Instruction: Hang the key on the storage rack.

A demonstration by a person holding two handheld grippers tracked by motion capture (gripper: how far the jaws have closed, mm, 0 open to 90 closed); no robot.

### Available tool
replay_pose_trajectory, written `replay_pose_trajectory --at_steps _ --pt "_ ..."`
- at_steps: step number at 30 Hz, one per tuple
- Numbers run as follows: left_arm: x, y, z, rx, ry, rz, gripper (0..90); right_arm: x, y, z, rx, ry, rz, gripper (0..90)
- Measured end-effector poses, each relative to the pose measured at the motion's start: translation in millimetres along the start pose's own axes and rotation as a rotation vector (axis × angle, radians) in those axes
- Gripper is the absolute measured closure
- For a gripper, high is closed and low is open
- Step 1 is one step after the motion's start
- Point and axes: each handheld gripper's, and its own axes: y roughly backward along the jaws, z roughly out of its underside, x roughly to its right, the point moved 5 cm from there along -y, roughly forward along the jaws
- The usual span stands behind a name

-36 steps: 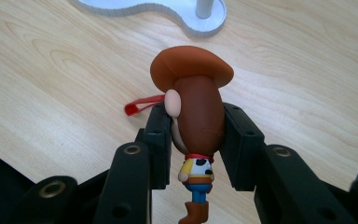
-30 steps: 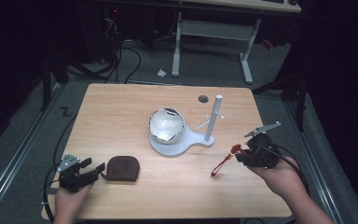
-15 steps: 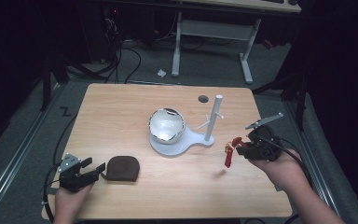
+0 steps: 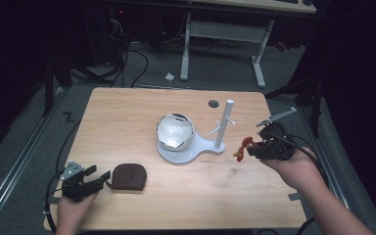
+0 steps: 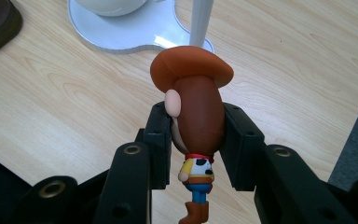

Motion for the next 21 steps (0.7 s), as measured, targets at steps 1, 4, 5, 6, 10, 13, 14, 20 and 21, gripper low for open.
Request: replay_pose_trajectory --at_steps 1,4,5,6,10,13,14,20,21 --pt "-0.1 0.0 0.0 0.0 0.0 0.001 34.4 0.5 0.6 -1.4 -0.003 0.005 0.001 66.4" --pt "-0.4 -0.2 0.1 -0.001 0.0 0.001 34.5 1.2 3.2 -5.5 -0.016 0.001 -0.003 66.4" --pt "-0.5 -0.3 0.3 -0.003 0.0 0.001 34.4 1.5 4.1 -7.1 -0.02 0.003 -0.003 66.4" --pt "-0.6 -0.4 0.4 -0.002 0.001 0.0 34.5 1.9 5.1 -8.8 -0.022 0.005 -0.005 66.4" --pt "-0.8 0.2 0.2 -0.001 0.002 0.0 34.4 2.0 8.8 -14.2 -0.036 0.009 -0.009 66.4" --pt "-1.3 0.5 1.0 0.003 0.017 0.003 34.4 1.0 13.8 -21.9 -0.043 0.006 -0.018 66.4" --pt "-1.3 0.5 1.0 0.003 0.017 0.003 34.5 1.0 13.8 -21.9 -0.043 0.006 -0.018 66.4" --pt "-2.0 1.5 1.4 0.007 0.025 0.003 34.4 -2.1 20.3 -33.2 -0.064 0.021 -0.012 66.4" --pt "-2.2 1.8 1.5 0.008 0.028 0.003 34.4 -2.8 21.1 -34.9 -0.069 0.026 -0.008 66.4"
